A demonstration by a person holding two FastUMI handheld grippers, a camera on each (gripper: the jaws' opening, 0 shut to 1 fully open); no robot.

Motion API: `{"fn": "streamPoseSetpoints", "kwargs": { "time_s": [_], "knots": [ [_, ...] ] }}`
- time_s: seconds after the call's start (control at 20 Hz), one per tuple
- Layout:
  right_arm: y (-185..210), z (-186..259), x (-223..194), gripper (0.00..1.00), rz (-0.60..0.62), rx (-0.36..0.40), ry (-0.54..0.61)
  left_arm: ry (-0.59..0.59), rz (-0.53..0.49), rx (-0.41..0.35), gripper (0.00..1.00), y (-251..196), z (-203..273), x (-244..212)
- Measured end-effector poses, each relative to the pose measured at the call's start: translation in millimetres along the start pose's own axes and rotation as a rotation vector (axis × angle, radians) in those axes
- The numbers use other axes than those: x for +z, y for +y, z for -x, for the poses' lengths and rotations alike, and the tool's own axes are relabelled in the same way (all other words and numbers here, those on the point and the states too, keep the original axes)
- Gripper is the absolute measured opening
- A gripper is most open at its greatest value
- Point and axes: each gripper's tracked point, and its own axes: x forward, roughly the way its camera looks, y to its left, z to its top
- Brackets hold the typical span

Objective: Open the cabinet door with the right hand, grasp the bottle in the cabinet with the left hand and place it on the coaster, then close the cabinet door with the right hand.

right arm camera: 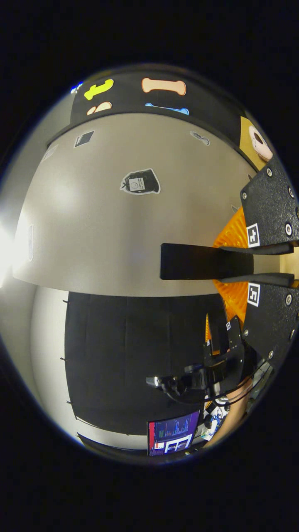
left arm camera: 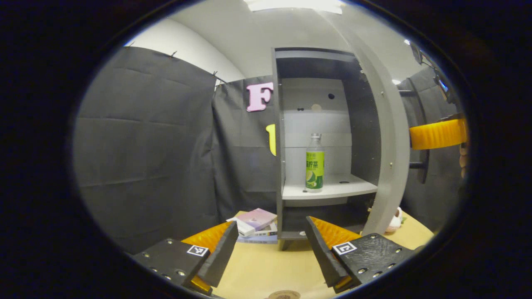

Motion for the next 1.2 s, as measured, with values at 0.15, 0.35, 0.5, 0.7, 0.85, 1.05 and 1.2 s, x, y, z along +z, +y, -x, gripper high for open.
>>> {"fn": "streamPoseSetpoints", "kwargs": {
  "time_s": [0.15,0.35,0.5,0.7,0.85,1.05,1.2],
  "knots": [
    [-2,15,1,0.17,-0.014,-0.019,0.006,0.005,-0.007,-0.046,0.92,-23,-13,-1],
    [-10,49,-9,0.17,-0.028,-0.072,0.019,-0.016,-0.015,-0.083,0.92,-55,-27,8],
    [-24,69,-12,0.17,-0.048,-0.142,0.033,-0.027,-0.026,-0.125,0.92,-80,-41,15],
    [-42,90,-16,0.19,-0.026,-0.253,0.046,-0.042,-0.028,-0.159,0.92,-107,-67,21],
    [-53,100,-17,0.19,-0.046,-0.325,0.037,-0.041,-0.053,-0.197,0.92,-126,-89,22],
    [-60,110,-18,0.18,-0.048,-0.417,0.033,-0.051,-0.063,-0.243,0.92,-150,-123,26],
    [-63,114,-19,0.18,-0.103,-0.482,0.029,-0.055,-0.074,-0.266,0.92,-162,-157,26]
  ]
}}
